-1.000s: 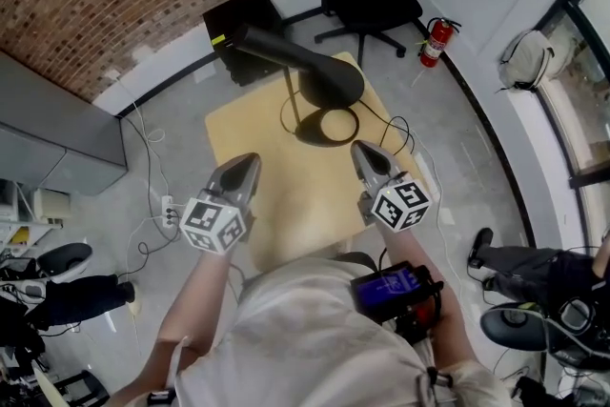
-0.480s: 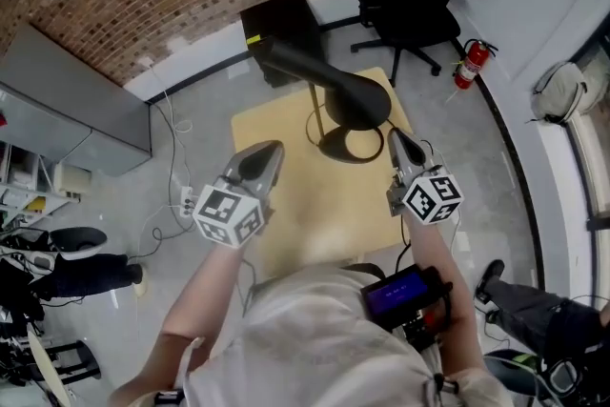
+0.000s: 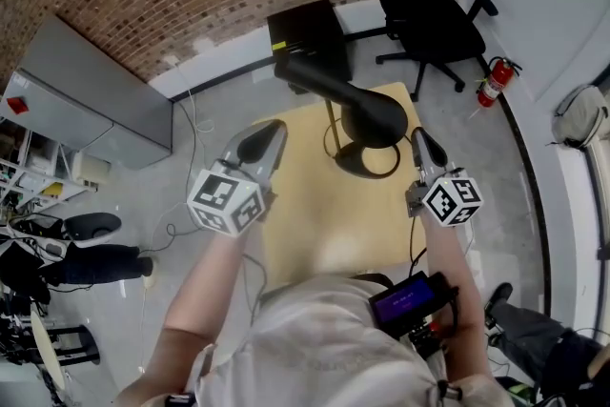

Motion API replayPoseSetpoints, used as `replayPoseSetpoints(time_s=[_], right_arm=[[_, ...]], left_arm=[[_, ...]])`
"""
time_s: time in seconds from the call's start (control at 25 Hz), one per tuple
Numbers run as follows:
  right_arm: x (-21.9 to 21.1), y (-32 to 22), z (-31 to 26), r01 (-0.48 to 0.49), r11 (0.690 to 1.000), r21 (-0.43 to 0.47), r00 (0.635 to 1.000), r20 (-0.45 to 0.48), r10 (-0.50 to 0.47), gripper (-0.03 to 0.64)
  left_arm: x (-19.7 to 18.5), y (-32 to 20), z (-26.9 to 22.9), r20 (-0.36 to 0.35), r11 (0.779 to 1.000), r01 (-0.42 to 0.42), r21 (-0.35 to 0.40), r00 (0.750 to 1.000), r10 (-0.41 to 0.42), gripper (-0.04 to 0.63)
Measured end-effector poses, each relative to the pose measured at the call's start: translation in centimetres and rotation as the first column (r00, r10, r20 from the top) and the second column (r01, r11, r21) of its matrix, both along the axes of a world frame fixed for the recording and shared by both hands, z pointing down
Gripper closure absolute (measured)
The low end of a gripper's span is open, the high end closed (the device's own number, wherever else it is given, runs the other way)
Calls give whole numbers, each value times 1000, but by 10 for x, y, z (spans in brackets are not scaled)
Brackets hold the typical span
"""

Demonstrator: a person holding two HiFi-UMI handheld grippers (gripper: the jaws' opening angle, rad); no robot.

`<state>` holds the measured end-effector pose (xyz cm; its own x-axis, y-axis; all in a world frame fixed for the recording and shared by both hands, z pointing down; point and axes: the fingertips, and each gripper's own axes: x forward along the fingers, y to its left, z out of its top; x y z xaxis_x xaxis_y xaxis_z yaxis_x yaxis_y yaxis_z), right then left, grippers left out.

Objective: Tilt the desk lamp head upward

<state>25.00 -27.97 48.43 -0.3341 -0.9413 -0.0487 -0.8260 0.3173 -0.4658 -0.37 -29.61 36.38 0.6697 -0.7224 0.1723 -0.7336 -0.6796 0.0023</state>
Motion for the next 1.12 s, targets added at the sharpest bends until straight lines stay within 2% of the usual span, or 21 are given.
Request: replayPoseSetpoints(time_s=[0.24, 0.4, 0.56, 0.76, 1.12], right_arm=[[3, -11, 1, 15, 1000, -5, 999, 34, -15, 596], [8, -16, 1, 24, 1000, -4, 999, 45, -24, 588], [7, -21, -1, 31, 999, -8, 998, 47, -31, 580], [12, -26, 0, 44, 999, -20, 998, 50, -43, 573], [15, -32, 8, 58, 997, -43, 995, 78, -54, 563]], left_arm=[[5, -17, -25, -4, 1000, -3, 12, 1000, 4, 531], [13, -28, -34, 0, 1000, -23, -6, 1000, 23, 428], [12, -44, -44, 6, 1000, -4, -2, 1000, 4, 367], [19, -55, -51, 16, 1000, -12, -17, 1000, 13, 327], [33, -75, -61, -46, 995, -54, -89, 998, 50, 314]])
